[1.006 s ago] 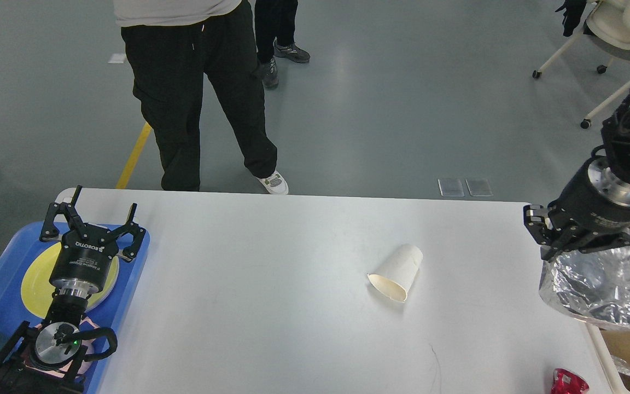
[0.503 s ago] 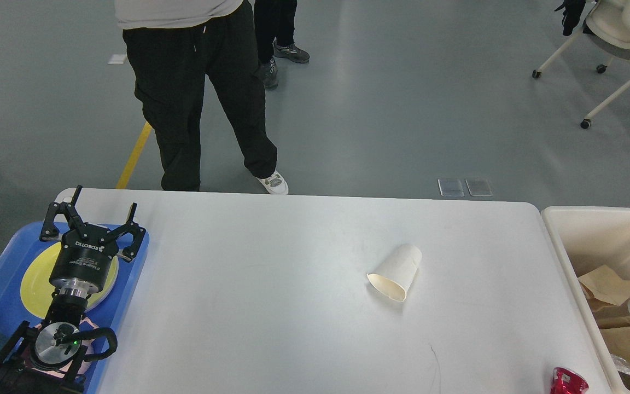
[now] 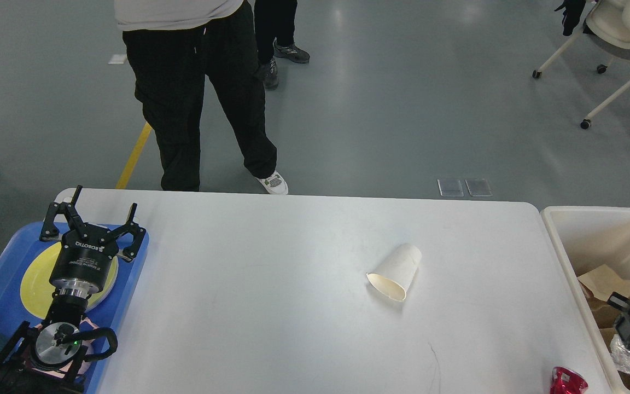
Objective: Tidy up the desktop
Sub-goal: 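Open the right gripper in the bin and raise it out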
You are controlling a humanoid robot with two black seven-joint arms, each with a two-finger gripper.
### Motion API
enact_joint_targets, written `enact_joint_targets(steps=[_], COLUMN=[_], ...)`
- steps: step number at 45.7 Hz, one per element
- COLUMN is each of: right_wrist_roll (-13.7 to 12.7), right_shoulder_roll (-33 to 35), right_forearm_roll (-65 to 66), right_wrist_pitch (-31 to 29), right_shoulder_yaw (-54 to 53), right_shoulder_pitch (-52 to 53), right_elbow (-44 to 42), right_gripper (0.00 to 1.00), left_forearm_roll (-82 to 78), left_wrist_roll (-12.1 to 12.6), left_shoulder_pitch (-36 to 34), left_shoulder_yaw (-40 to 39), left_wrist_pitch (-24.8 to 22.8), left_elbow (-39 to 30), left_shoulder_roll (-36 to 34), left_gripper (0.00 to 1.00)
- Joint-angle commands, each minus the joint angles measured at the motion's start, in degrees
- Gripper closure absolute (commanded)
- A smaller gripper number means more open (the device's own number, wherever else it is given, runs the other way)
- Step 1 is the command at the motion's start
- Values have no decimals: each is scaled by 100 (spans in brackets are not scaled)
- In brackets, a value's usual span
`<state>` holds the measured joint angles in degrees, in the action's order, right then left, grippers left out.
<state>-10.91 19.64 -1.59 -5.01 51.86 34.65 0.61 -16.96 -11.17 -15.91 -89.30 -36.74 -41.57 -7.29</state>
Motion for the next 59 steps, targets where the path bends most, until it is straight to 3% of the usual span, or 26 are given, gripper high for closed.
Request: enact_joint_targets(steps=[1, 27, 28, 31, 32, 51, 59], right_wrist_roll=[1, -34, -25, -25, -16, -16, -7], right_shoulder_roll=[-128, -426, -418, -418, -418, -347, 135], right_forearm_roll=[-8, 0, -8, -8, -8, 0, 9], right_wrist_pitch=[298, 334, 342, 509, 597, 685, 589], right_shoulder_yaw=[-27, -18, -18, -9, -9, -44, -44], right_shoulder_pitch=[-161, -169, -161, -126, -117, -73, 638], right_elbow=[-140, -158, -158, -184, -184, -61, 842], right_gripper=[100, 100, 87, 16, 2, 0, 0], left_forearm_roll=[0, 0, 0, 0, 0, 0, 0], left_wrist_roll=[1, -8, 1, -8, 1, -8, -8], left_shoulder_pitch=[0, 0, 0, 0, 0, -9, 0], left_shoulder_yaw=[0, 0, 0, 0, 0, 0, 0], left_wrist_pitch=[0, 0, 0, 0, 0, 0, 0], left_elbow=[0, 0, 0, 0, 0, 0, -8], left_shoulder_roll=[0, 0, 0, 0, 0, 0, 0], left_gripper=[4, 4, 4, 4, 4, 4, 4])
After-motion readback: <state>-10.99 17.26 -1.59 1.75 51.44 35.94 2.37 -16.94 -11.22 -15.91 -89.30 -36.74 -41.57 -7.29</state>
